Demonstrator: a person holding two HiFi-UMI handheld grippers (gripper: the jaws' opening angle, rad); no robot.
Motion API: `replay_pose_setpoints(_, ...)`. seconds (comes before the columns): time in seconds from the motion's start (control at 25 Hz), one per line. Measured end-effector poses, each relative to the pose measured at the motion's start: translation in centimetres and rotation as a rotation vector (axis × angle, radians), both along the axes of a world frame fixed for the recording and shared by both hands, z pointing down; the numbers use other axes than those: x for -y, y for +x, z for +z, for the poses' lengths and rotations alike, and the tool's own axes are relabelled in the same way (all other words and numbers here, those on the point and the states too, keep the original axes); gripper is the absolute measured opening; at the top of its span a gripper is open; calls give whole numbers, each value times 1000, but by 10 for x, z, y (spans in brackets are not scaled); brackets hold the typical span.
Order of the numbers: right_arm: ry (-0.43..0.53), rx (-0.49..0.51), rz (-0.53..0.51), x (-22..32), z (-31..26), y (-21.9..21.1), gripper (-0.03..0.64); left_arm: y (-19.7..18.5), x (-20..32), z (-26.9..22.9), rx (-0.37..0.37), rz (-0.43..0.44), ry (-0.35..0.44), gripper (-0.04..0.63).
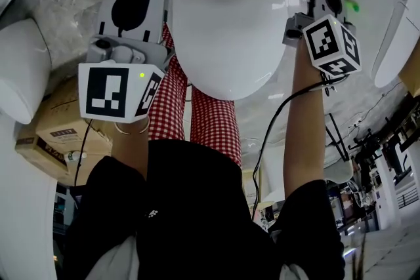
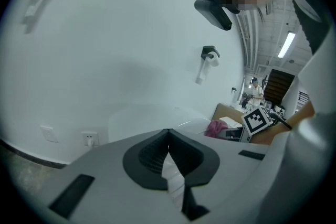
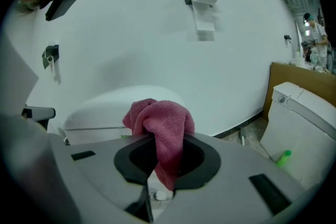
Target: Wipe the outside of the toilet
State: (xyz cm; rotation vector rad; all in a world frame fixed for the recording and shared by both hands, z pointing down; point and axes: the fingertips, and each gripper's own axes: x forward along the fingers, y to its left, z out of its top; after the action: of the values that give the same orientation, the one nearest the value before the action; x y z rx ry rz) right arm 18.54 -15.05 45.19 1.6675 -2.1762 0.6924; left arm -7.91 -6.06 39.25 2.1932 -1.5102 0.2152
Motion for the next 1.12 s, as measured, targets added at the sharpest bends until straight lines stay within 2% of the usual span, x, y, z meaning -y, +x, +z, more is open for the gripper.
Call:
replay_pose_setpoints(0.16, 32, 90, -2, -6, -4, -3, 72, -3, -5, 0, 7, -4, 2, 6)
replay_pose_setpoints(0.32, 107, 151, -91, -25, -25, -29, 72, -11, -7, -1, 17, -10, 15, 6)
replay_pose_setpoints(0.44, 152, 209, -169, -43, -42, -55, 72, -36, -9, 2, 56, -47, 26, 6)
replay_pose_setpoints(0.6, 186, 147, -363, -64, -47, -98, 72, -62, -9, 2, 80, -115, 36, 6)
replay_pose_setpoints(0.72, 181, 146, -515, -84, -43, -142, 72, -63, -12, 3, 112, -101, 30, 6)
replay_pose_setpoints(0.84, 164, 148, -643, -103, -31, -186, 72, -59, -13, 3, 88, -81, 31, 6)
replay_pose_setpoints(1.0, 122, 100, -826, -126, -4, -236, 72, -57, -13, 1, 60, -78, 31, 6)
replay_pose_setpoints(1.12, 66, 93, -901, -140, 15, -262, 72, -60, -13, 0, 53, -71, 32, 6)
